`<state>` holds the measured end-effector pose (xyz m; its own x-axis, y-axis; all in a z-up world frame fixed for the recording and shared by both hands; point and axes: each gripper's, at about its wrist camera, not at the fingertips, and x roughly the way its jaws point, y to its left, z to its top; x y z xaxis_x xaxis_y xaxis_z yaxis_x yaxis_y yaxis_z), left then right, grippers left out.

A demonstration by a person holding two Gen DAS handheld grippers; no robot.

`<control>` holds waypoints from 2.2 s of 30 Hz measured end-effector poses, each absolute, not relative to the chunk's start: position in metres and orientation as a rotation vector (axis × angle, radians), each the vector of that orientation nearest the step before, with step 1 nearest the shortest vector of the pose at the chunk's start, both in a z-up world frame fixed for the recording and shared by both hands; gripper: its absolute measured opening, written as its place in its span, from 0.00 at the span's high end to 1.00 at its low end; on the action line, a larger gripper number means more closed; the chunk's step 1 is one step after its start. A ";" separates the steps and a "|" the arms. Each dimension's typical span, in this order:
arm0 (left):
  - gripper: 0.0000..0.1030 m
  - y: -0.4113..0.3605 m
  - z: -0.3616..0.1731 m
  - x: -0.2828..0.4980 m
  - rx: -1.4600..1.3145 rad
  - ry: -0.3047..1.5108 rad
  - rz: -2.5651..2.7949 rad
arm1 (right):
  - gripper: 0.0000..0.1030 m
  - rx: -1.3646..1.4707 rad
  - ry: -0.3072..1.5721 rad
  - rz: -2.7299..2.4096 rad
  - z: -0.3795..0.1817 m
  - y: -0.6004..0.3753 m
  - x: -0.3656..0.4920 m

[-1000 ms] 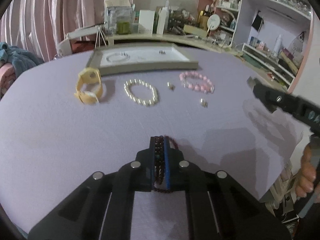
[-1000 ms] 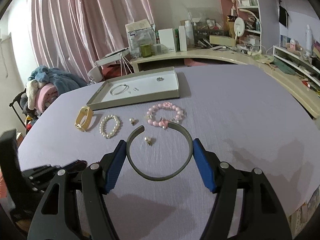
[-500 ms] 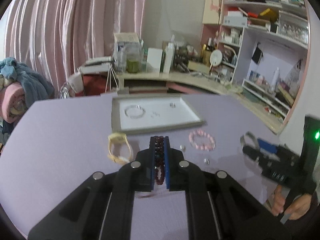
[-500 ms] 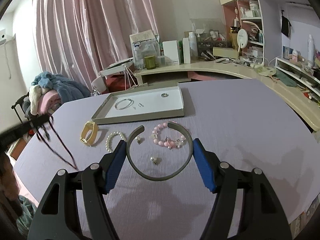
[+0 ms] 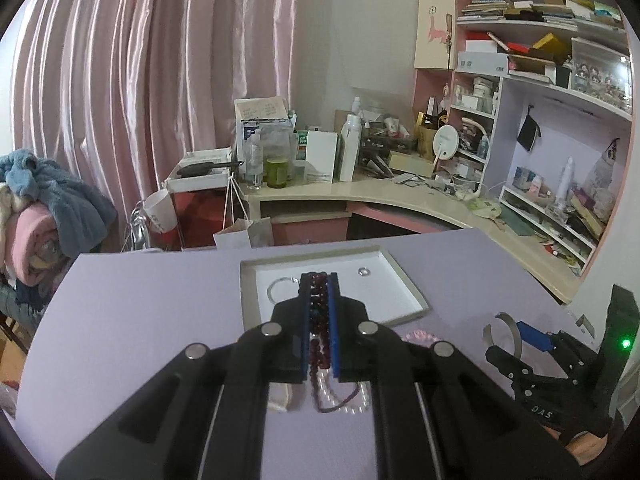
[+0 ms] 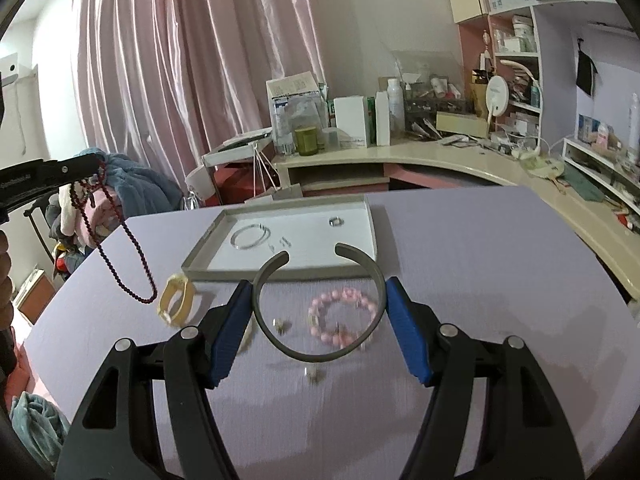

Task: Organize jewelry
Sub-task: 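Release the necklace into the tray with the left gripper while the right drops the cuff there, then grasp the pearl earring with the right gripper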

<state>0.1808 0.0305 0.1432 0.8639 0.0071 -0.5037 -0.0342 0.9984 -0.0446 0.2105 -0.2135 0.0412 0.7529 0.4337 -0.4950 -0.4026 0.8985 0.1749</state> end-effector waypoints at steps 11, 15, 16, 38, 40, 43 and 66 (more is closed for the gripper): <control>0.92 0.047 0.138 0.282 -0.050 0.564 0.062 | 0.34 0.031 0.538 0.480 0.052 -0.184 0.294; 0.92 0.058 0.120 0.320 -0.050 0.589 0.085 | 0.34 0.029 0.559 0.483 0.041 -0.173 0.327; 0.92 0.061 0.114 0.331 -0.051 0.598 0.089 | 0.34 0.034 0.569 0.483 0.039 -0.172 0.332; 0.50 0.105 0.045 0.394 -0.067 0.677 0.212 | 0.34 0.017 0.705 0.468 -0.004 -0.148 0.387; 0.49 0.107 0.051 0.384 -0.065 0.660 0.214 | 0.34 0.018 0.711 0.470 -0.004 -0.146 0.387; 0.43 0.109 0.058 0.368 -0.061 0.630 0.216 | 0.34 0.001 0.732 0.474 -0.008 -0.139 0.386; 0.30 0.131 0.053 0.284 -0.099 0.606 0.228 | 0.22 -0.056 0.742 0.425 -0.002 -0.143 0.356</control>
<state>0.2836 0.1306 0.0527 0.7979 0.1829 -0.5744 -0.2410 0.9702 -0.0258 0.3563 -0.1432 -0.0021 0.6559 0.3554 -0.6659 -0.3947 0.9135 0.0987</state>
